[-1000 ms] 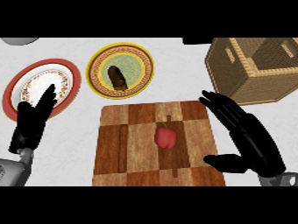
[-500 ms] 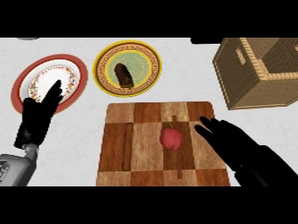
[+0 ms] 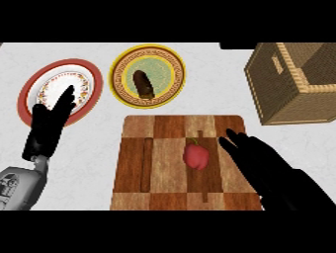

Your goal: Pick the bell pepper from the cutting board and place it in the basket

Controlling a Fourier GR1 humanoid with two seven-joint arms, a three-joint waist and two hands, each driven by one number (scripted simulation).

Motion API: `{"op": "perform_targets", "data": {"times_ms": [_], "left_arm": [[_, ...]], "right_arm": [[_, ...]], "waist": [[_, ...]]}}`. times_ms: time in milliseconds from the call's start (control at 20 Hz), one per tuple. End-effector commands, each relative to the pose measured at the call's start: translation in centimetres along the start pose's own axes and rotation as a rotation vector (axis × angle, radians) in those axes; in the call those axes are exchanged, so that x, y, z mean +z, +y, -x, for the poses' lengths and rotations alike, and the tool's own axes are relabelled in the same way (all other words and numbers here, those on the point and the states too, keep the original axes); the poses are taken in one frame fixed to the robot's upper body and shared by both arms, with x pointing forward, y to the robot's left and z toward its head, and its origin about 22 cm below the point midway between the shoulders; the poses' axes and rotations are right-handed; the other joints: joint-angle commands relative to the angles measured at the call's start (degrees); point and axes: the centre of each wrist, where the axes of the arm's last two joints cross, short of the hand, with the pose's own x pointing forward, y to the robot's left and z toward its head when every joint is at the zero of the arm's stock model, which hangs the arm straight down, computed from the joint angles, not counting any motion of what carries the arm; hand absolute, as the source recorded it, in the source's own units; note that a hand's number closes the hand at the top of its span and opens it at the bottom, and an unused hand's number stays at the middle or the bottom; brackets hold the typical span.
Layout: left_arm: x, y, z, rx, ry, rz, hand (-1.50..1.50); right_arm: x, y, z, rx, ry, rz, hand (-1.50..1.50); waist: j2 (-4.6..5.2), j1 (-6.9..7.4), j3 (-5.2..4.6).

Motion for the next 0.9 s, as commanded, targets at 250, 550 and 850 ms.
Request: {"op": "perform_targets", "data": {"times_ms": [250, 550, 850], "left_arm": [[0.8, -2.2, -0.2, 0.002, 0.006, 0.021, 0.00], [1.6, 0.2, 1.4, -0.014, 0.000, 0.014, 0.00], [0.2, -2.0, -1.7, 0.005, -0.011, 0.014, 0.00]], "right_arm": [[-0.3, 2.3, 1.1, 0.040, 0.024, 0.080, -1.50], [-1.9, 5.1, 2.1, 0.010, 0.019, 0.066, -1.50], [-4.6, 6.3, 3.1, 0.022, 0.016, 0.075, -1.50]], "waist": [[0.09, 0.26, 0.06], [0.09, 0.44, 0.06], [0.12, 0.35, 0.06]]}}
